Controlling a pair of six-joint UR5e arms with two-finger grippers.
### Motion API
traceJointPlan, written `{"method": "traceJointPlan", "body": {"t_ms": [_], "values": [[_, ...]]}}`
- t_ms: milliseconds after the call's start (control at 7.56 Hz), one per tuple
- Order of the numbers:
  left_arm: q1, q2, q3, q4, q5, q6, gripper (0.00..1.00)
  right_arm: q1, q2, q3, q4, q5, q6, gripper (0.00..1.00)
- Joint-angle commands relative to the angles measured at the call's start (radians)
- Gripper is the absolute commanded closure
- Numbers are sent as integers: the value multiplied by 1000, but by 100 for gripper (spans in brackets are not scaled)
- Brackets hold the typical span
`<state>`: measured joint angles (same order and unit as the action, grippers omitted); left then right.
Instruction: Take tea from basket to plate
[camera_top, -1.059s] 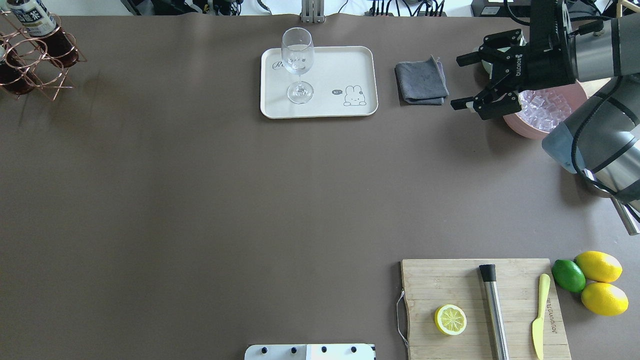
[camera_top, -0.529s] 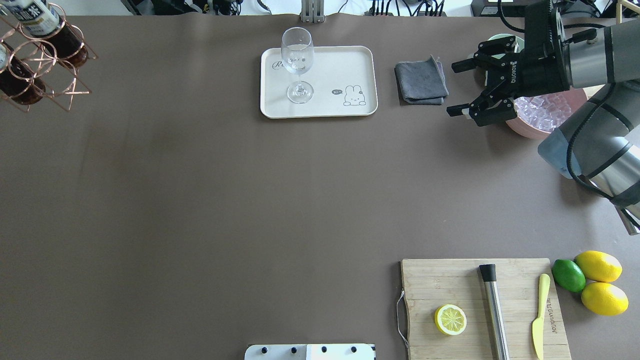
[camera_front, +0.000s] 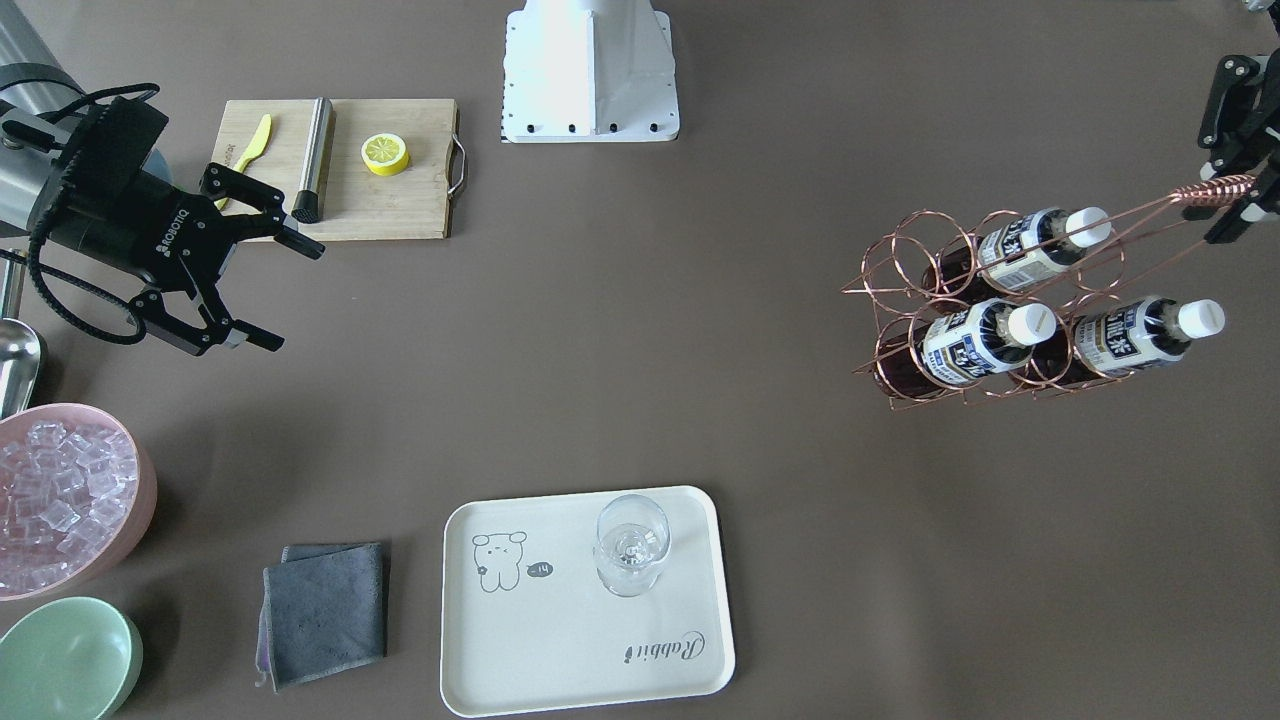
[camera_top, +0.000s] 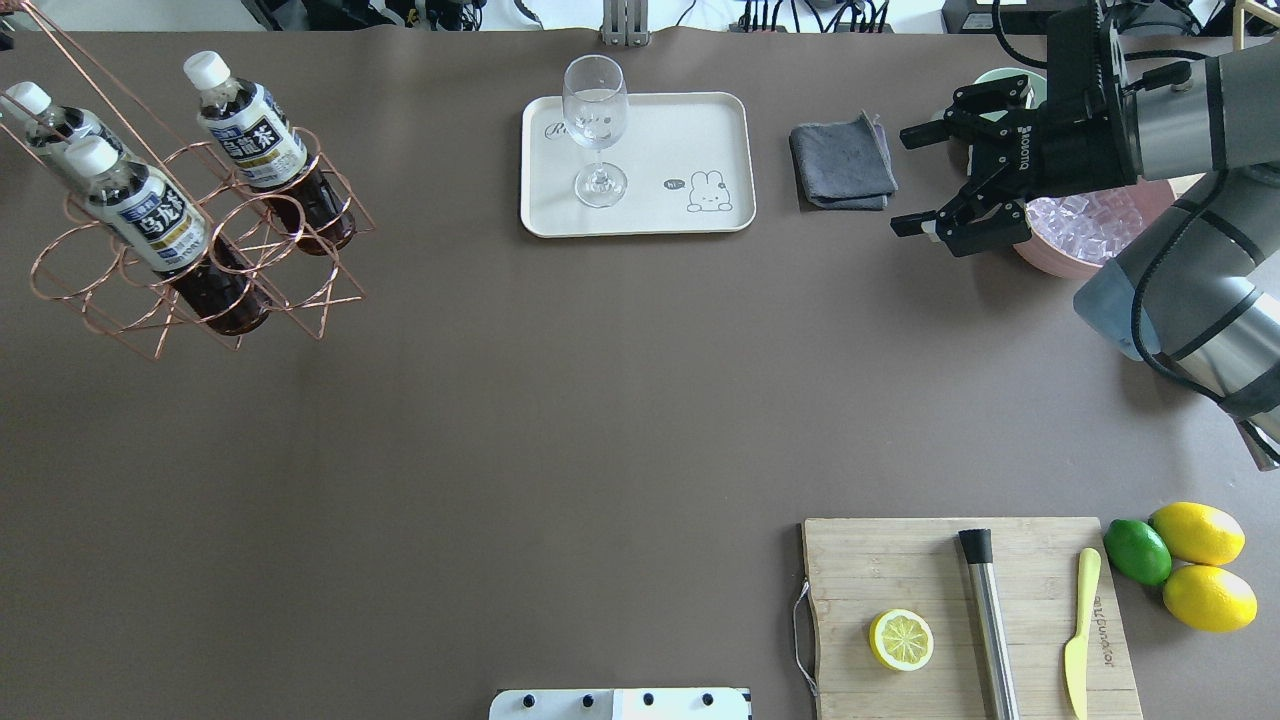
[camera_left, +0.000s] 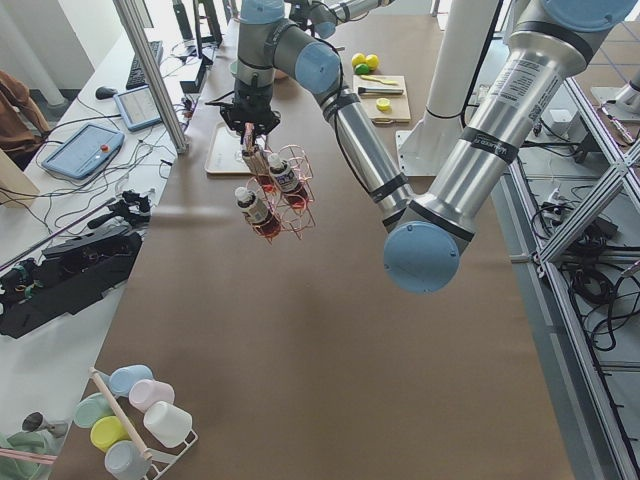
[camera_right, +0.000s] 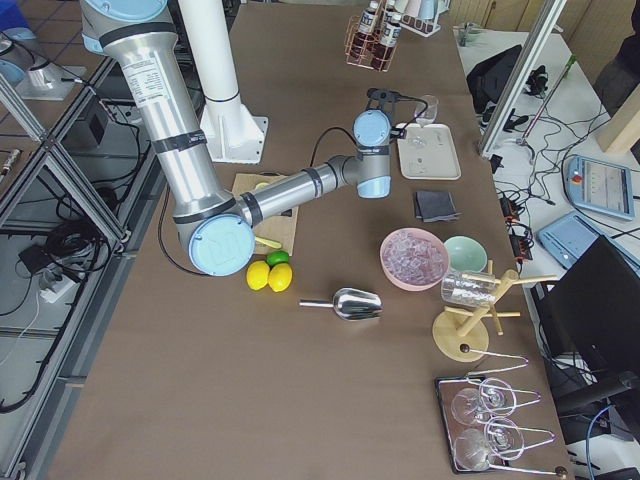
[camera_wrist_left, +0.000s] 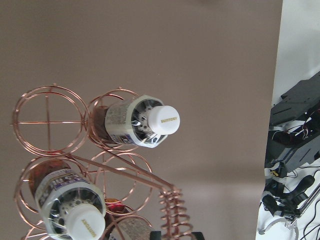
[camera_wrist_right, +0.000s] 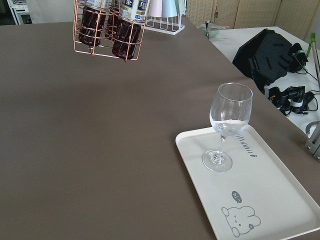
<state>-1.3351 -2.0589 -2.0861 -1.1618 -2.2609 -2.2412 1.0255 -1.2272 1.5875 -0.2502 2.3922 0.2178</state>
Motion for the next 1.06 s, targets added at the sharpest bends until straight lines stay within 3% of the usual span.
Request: {"method": "traceJointPlan", "body": {"t_ms": [0, 529, 926], "values": [[124, -148, -20, 146, 0, -172, 100, -1, 0, 6, 0, 1, 6, 1], [333, -281, 20, 134, 18, -371, 100, -1, -5, 8, 2, 4, 6, 1], [551, -423, 38, 133, 167, -585, 100, -1, -11, 5, 20, 4, 8, 1]]}}
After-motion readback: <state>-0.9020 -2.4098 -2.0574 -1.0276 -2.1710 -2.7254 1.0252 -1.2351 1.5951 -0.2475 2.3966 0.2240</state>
